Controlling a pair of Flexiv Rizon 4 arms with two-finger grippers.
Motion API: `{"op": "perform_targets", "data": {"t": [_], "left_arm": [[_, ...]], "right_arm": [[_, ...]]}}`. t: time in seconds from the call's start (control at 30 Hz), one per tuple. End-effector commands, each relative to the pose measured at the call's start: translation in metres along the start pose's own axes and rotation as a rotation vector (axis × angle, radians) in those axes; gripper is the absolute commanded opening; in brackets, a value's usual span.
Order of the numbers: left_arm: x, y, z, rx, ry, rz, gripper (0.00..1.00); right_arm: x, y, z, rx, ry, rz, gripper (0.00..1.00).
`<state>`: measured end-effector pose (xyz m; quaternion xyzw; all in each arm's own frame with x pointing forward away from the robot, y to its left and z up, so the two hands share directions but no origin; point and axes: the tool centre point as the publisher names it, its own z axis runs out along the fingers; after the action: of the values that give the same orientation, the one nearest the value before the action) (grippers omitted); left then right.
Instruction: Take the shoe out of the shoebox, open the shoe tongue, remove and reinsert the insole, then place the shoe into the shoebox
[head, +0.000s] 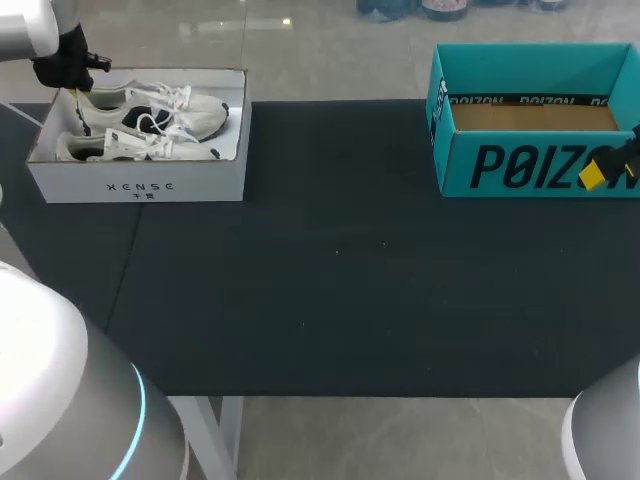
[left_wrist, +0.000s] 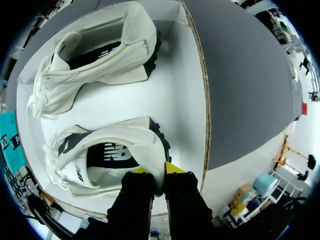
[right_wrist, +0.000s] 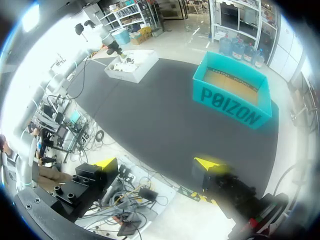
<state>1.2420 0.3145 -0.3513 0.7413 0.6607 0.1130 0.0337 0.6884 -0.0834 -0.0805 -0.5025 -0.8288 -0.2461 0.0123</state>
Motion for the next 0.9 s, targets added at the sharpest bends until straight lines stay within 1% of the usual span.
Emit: {"op": "perform_targets", "data": {"t": [0.03, 0.07, 0.1, 0.13, 0.23, 0.37, 0.5, 0.57, 0.63, 0.77, 0.9], "left_arm": [[-0.005, 0.004, 0.006, 0.005, 0.028, -0.006, 0.0], [-0.006, 0.004, 0.006, 0.006, 0.03, -0.007, 0.0], [-0.007, 0.002, 0.005, 0.007, 0.02, 0.0, 0.45], [-0.007, 0.001, 0.004, 0.005, 0.021, -0.004, 1.0], [-0.004, -0.002, -0.003, -0.01, 0.001, -0.039, 1.0], [-0.005, -0.009, -0.023, -0.043, -0.012, -0.028, 1.0], [-0.006, -0.015, -0.049, -0.077, -0.014, -0.034, 1.0], [-0.007, -0.017, -0.063, -0.087, -0.034, -0.045, 1.0], [-0.011, -0.021, -0.075, -0.095, -0.021, -0.042, 1.0], [-0.02, -0.028, -0.101, -0.117, -0.032, -0.059, 1.0], [-0.034, -0.047, -0.12, -0.122, -0.043, -0.067, 1.0]], "right_arm": [[0.0, 0.004, 0.0, 0.008, 0.001, 0.001, 1.0], [0.0, 0.004, 0.0, 0.008, 0.001, 0.001, 1.0], [0.0, 0.004, 0.0, 0.008, 0.001, 0.001, 1.0], [0.0, 0.004, 0.0, 0.008, 0.001, 0.001, 1.0], [0.0, 0.004, 0.0, 0.008, 0.001, 0.001, 1.0], [0.0, 0.004, 0.0, 0.008, 0.001, 0.001, 1.0], [0.0, 0.004, 0.0, 0.008, 0.001, 0.001, 1.0], [0.0, 0.004, 0.0, 0.008, 0.001, 0.001, 1.0], [0.0, 0.004, 0.0, 0.008, 0.001, 0.001, 1.0], [0.0, 0.004, 0.0, 0.008, 0.001, 0.001, 1.0], [0.0, 0.004, 0.0, 0.008, 0.001, 0.001, 1.0]]}}
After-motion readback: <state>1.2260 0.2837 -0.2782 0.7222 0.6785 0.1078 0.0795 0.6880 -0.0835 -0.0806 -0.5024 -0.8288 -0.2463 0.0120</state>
